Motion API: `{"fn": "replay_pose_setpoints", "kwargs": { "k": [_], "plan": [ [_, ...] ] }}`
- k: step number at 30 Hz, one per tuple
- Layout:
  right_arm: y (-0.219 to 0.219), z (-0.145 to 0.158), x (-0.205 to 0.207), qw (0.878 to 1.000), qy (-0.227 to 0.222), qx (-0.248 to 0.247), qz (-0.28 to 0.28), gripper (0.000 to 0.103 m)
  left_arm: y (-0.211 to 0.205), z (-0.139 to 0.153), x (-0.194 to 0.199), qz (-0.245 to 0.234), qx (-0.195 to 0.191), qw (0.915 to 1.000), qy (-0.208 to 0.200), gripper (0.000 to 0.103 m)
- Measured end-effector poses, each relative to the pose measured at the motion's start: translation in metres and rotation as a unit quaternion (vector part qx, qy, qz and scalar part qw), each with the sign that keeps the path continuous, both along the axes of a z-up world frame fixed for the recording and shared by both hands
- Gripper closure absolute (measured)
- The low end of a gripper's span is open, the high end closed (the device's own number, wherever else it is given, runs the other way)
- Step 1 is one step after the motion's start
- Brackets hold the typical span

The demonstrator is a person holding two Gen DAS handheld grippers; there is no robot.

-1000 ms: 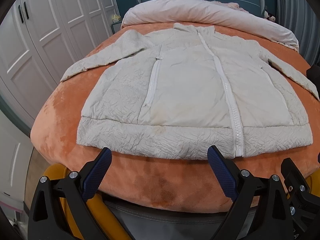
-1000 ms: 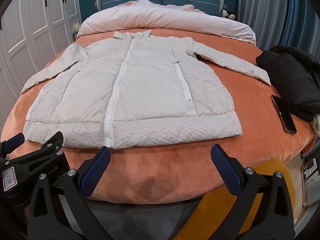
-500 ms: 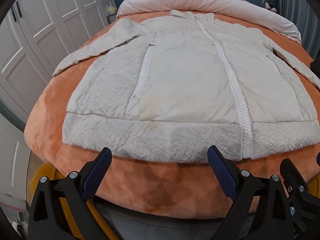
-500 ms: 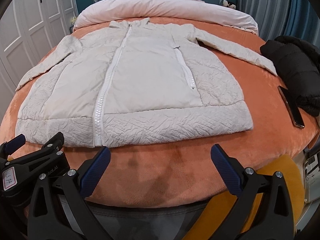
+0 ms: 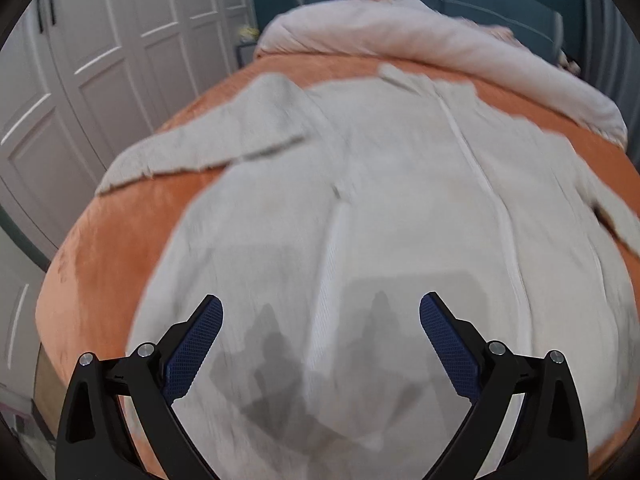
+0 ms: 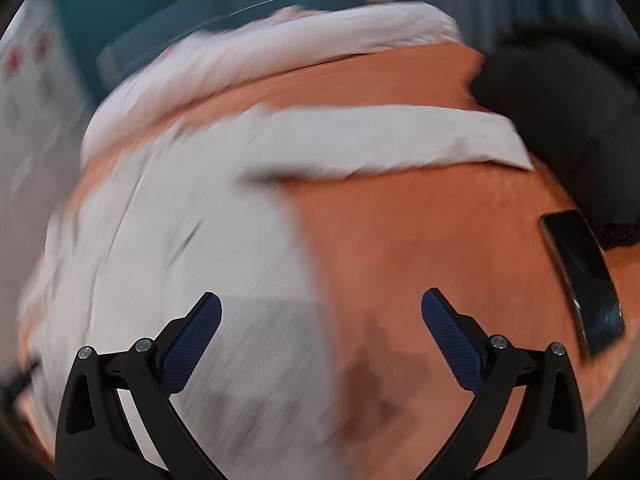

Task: Fold large clothes

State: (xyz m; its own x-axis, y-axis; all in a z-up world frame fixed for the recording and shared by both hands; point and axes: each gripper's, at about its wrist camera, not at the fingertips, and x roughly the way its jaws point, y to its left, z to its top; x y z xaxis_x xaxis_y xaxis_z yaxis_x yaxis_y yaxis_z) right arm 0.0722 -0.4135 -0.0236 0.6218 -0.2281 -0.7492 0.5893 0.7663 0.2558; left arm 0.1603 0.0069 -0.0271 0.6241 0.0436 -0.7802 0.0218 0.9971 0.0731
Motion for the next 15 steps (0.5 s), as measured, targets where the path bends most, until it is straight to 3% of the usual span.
{"fn": "replay_pose_setpoints", "kwargs": {
  "k": [3, 6, 12, 14, 15],
  "plan": [
    [-0.077, -0.011, 0.008, 0.995, -0.020, 0.059, -0.079, 0.005, 0.006, -0.001, 0.034, 0.017, -0.005, 0.9998, -0.012, 0.005],
    [-0.145, -0.031, 0.011, 0.981, -0.040, 0.104, -0.157, 0.005, 0.008, -0.011, 0.055, 0.029, -0.002, 0.9995, -0.011, 0.005],
    [-0.190, -0.060, 0.031, 0.972, -0.046, 0.115, -0.202, 0.006, 0.014, -0.046, 0.078, 0.045, -0.018, 0.9987, 0.015, 0.005],
    [-0.198, -0.062, 0.042, 0.970, -0.062, 0.116, -0.203, 0.024, 0.014, -0.051, 0.077, 0.045, -0.019, 0.9988, 0.008, 0.005],
    [-0.200, -0.062, 0.048, 0.970, -0.067, 0.119, -0.198, 0.043, 0.013, -0.054, 0.077, 0.045, -0.016, 0.9989, 0.006, 0.005]
  ]
}}
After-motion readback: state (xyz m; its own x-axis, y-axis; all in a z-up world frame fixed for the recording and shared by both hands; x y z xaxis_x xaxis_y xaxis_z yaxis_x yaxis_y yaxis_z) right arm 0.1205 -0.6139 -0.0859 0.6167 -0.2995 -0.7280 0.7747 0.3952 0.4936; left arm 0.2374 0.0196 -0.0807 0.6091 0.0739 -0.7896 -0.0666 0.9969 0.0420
